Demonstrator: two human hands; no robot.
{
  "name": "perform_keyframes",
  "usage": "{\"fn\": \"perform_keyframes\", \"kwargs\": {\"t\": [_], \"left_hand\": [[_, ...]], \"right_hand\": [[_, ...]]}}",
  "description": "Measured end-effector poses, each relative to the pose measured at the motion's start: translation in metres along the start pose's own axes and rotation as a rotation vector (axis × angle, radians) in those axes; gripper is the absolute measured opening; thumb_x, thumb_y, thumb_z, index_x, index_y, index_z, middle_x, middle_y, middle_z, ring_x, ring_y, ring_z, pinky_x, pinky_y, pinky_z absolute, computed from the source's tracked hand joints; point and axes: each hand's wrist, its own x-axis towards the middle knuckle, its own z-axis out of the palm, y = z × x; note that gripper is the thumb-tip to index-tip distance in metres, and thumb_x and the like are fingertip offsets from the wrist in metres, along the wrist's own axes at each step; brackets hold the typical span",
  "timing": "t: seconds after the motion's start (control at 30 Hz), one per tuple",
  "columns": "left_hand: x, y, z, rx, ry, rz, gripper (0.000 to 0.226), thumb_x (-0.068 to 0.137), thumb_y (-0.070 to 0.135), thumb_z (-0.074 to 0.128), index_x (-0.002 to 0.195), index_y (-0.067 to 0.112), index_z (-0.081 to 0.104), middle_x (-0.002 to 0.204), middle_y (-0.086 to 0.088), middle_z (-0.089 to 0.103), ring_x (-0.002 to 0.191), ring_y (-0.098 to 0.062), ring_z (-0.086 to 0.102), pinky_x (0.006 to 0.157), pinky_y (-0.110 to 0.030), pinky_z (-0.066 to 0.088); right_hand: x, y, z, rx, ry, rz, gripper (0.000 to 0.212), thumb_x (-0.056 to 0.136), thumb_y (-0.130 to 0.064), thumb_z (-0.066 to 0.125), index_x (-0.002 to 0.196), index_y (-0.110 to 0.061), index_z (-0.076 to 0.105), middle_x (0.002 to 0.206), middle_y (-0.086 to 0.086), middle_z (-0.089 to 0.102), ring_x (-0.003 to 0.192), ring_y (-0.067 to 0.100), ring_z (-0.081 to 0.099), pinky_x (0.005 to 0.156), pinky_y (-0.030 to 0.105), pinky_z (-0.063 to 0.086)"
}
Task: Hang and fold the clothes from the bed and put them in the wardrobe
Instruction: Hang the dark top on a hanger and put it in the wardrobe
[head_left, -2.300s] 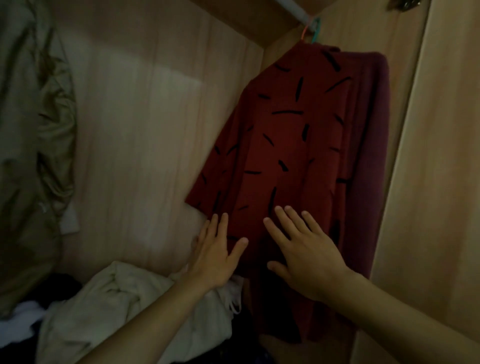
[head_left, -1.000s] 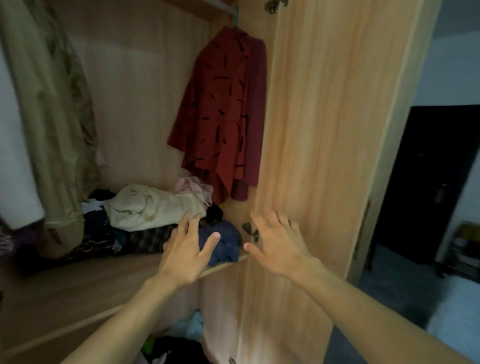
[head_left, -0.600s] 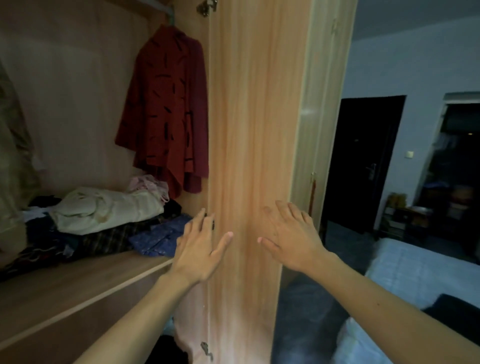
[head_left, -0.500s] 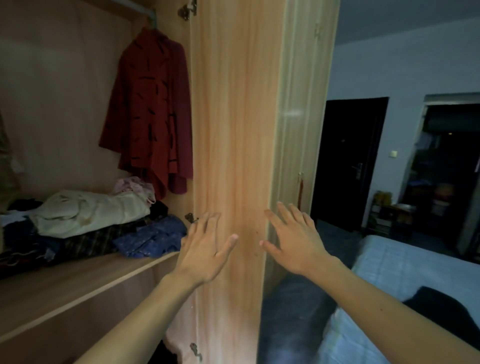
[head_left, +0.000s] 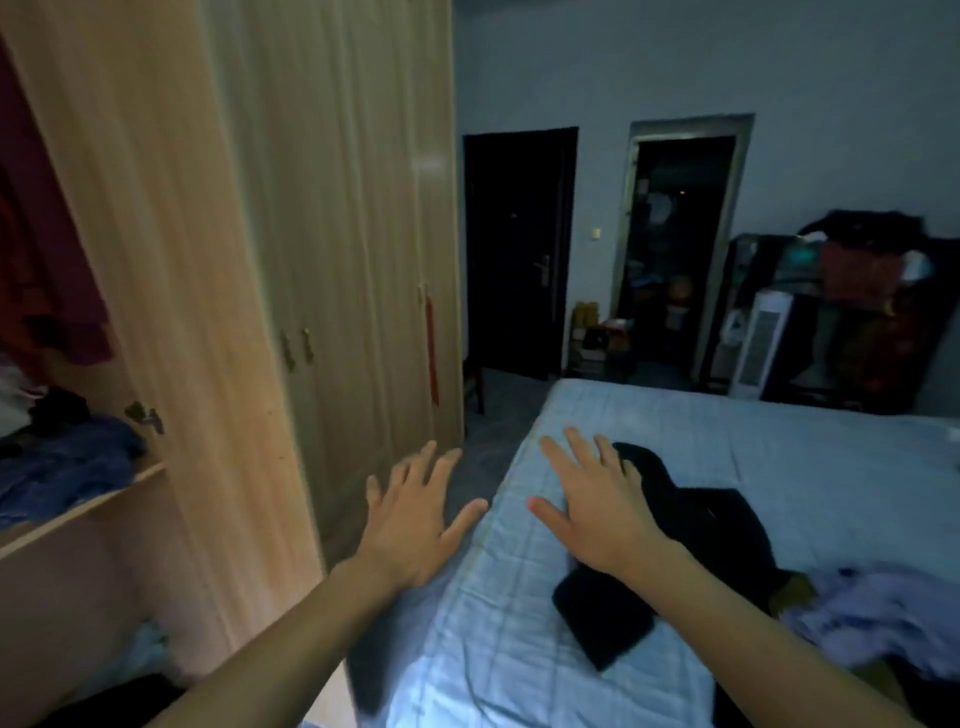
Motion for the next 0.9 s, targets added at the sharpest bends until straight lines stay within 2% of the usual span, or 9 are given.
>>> {"fn": "perform_keyframes", "kwargs": {"t": [0.17, 0.27, 0.47, 0.53, 0.6, 0.7, 0.9], "left_hand": [[0.032, 0.073, 0.044, -0.038, -0.113, 0.184, 0.076, 0.089, 0.077, 0.024, 0.154, 0.038, 0.016, 0.165, 0.004, 0.007, 0.150, -0.021, 0.010, 0.117, -0.063, 0.009], [0.052, 0.108, 0.070, -0.086, -0.148, 0.285, 0.080, 0.087, 0.079, 0.019, 0.154, 0.037, 0.018, 0.166, 0.001, 0.006, 0.150, -0.022, 0.011, 0.118, -0.062, 0.012], [0.074, 0.139, 0.129, -0.240, -0.222, 0.359, 0.076, 0.090, 0.075, 0.031, 0.154, 0.035, 0.018, 0.166, -0.001, -0.001, 0.150, -0.026, 0.012, 0.116, -0.061, 0.020], [0.084, 0.132, 0.142, -0.268, -0.228, 0.368, 0.077, 0.090, 0.075, 0.032, 0.154, 0.034, 0.020, 0.166, -0.002, 0.001, 0.150, -0.026, 0.013, 0.116, -0.060, 0.021], [0.099, 0.120, 0.153, -0.292, -0.222, 0.352, 0.078, 0.089, 0.075, 0.033, 0.153, 0.032, 0.023, 0.166, -0.003, 0.005, 0.149, -0.026, 0.016, 0.116, -0.058, 0.024], [0.122, 0.110, 0.166, -0.333, -0.244, 0.285, 0.078, 0.089, 0.074, 0.035, 0.152, 0.029, 0.025, 0.165, -0.004, 0.009, 0.149, -0.026, 0.018, 0.115, -0.057, 0.026], [0.132, 0.120, 0.191, -0.340, -0.338, 0.326, 0.076, 0.091, 0.071, 0.039, 0.153, 0.028, 0.025, 0.166, -0.003, 0.006, 0.150, -0.026, 0.015, 0.117, -0.056, 0.022]], "right_hand": [[-0.043, 0.076, 0.011, -0.017, 0.003, 0.197, 0.074, 0.096, -0.064, 0.037, 0.156, -0.033, 0.006, 0.166, 0.000, -0.001, 0.151, 0.031, 0.003, 0.119, 0.054, 0.016], [-0.067, 0.116, 0.015, -0.007, -0.012, 0.363, 0.074, 0.095, -0.064, 0.037, 0.156, -0.033, 0.009, 0.166, 0.000, 0.004, 0.151, 0.030, 0.006, 0.119, 0.052, 0.020], [-0.089, 0.164, 0.025, -0.064, -0.017, 0.548, 0.083, 0.086, -0.073, 0.027, 0.153, -0.025, 0.029, 0.160, 0.009, 0.027, 0.143, 0.035, 0.030, 0.111, 0.052, 0.035], [-0.085, 0.169, 0.031, -0.065, -0.021, 0.582, 0.081, 0.087, -0.072, 0.031, 0.153, -0.024, 0.030, 0.160, 0.009, 0.027, 0.144, 0.033, 0.029, 0.113, 0.051, 0.033], [-0.077, 0.168, 0.038, -0.040, -0.010, 0.599, 0.086, 0.084, -0.075, 0.026, 0.152, -0.023, 0.032, 0.159, 0.010, 0.030, 0.143, 0.033, 0.030, 0.113, 0.052, 0.032], [-0.069, 0.162, 0.054, -0.036, -0.033, 0.609, 0.079, 0.088, -0.072, 0.032, 0.150, -0.024, 0.032, 0.156, 0.008, 0.034, 0.142, 0.032, 0.032, 0.111, 0.052, 0.034], [-0.053, 0.169, 0.076, -0.023, -0.058, 0.619, 0.090, 0.079, -0.076, 0.016, 0.152, -0.026, 0.027, 0.161, 0.006, 0.025, 0.144, 0.030, 0.028, 0.112, 0.050, 0.034]]}}
